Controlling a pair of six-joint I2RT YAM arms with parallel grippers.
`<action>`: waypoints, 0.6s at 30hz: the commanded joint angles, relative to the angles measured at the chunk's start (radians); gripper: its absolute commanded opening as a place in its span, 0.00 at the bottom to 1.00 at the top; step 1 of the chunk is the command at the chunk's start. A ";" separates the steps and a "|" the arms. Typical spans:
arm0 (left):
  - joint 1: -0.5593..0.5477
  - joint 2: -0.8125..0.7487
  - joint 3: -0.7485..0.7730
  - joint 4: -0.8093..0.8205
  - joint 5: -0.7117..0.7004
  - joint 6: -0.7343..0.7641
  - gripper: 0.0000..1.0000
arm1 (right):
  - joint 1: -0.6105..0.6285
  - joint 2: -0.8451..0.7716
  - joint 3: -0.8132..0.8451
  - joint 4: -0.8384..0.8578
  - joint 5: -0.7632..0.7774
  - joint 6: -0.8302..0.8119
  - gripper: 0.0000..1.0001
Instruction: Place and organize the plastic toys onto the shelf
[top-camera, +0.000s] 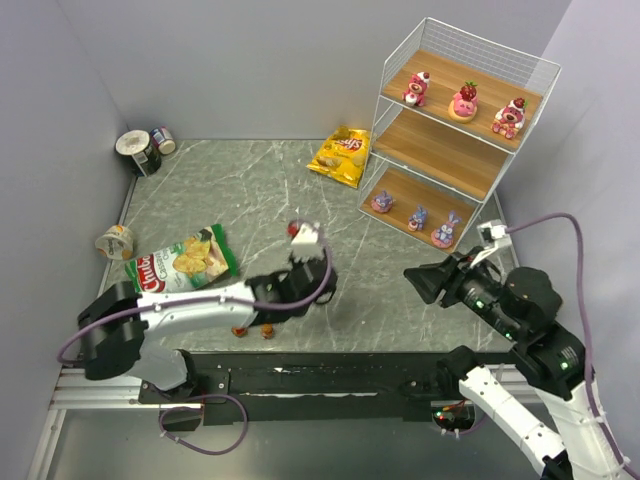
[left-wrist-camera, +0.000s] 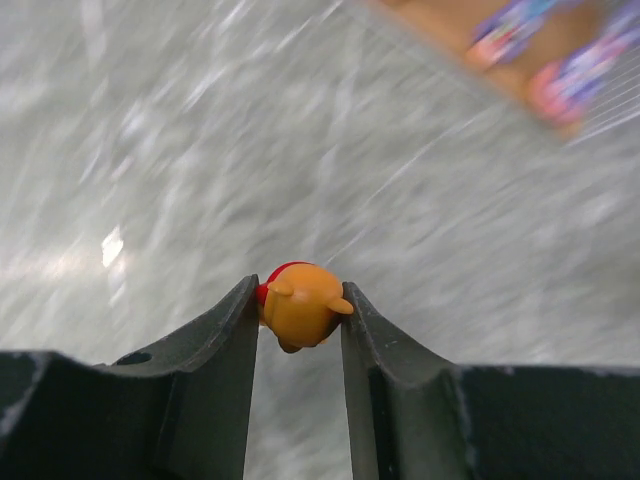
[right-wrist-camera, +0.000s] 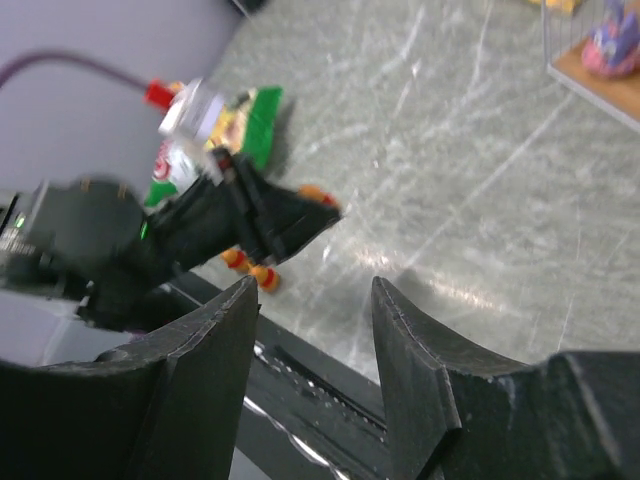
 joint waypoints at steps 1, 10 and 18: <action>0.077 0.116 0.245 0.032 0.132 0.190 0.01 | 0.001 -0.014 0.104 0.002 0.019 -0.030 0.57; 0.186 0.424 0.816 -0.077 0.280 0.365 0.01 | 0.003 -0.041 0.191 -0.001 -0.007 -0.070 0.59; 0.223 0.633 1.161 -0.069 0.337 0.472 0.02 | 0.001 -0.091 0.206 -0.017 -0.004 -0.081 0.63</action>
